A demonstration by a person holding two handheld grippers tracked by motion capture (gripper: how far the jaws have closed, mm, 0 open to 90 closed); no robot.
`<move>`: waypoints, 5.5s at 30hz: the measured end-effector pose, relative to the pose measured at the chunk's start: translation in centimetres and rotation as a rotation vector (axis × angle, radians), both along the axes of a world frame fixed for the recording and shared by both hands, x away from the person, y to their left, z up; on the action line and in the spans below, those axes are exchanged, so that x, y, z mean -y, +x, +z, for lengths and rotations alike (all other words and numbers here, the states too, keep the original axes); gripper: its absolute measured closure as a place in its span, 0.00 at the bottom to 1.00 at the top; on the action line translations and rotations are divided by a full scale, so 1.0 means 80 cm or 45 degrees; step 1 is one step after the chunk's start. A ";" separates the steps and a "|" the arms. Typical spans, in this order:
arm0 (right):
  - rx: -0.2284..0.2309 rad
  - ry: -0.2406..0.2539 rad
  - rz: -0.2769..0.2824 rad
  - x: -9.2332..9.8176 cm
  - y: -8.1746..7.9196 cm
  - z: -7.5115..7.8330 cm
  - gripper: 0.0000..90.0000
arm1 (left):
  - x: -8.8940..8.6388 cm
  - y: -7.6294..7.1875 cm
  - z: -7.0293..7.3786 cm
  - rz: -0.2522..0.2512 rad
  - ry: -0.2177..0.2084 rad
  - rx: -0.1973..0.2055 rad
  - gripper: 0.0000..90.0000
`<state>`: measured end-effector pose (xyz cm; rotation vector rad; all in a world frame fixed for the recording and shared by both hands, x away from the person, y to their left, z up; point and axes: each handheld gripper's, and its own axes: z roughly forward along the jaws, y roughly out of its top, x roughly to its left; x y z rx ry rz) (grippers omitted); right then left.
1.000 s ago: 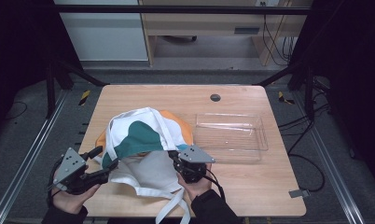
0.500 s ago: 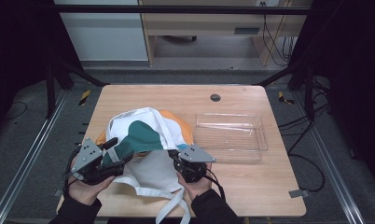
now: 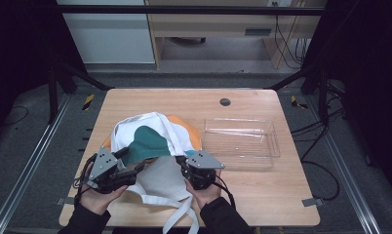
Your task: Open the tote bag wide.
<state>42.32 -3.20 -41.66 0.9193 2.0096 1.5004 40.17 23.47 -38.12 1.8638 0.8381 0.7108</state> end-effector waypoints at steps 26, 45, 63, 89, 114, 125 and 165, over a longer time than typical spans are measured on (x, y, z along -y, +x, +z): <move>0.010 0.008 0.019 -0.002 -0.002 0.004 1.00 | 0.004 0.003 -0.016 0.130 0.156 -0.010 0.53; -0.023 -0.066 0.087 -0.014 -0.008 -0.012 1.00 | -0.002 0.003 -0.010 0.147 0.094 -0.043 0.96; -0.181 -0.197 0.118 -0.027 -0.014 -0.066 1.00 | -0.008 0.002 -0.002 0.145 0.033 -0.030 0.97; -0.345 -0.319 0.127 -0.040 -0.016 -0.117 1.00 | -0.011 -0.001 0.007 0.144 -0.003 -0.009 0.97; -0.343 -0.323 0.109 -0.042 -0.019 -0.117 1.00 | -0.019 0.006 0.039 0.150 -0.092 0.027 0.97; -0.338 -0.329 0.108 -0.042 -0.020 -0.117 1.00 | -0.020 0.021 0.059 0.170 -0.132 0.058 0.97; -0.319 -0.348 0.106 -0.047 -0.020 -0.117 1.00 | -0.017 0.090 0.071 0.330 -0.108 0.077 0.98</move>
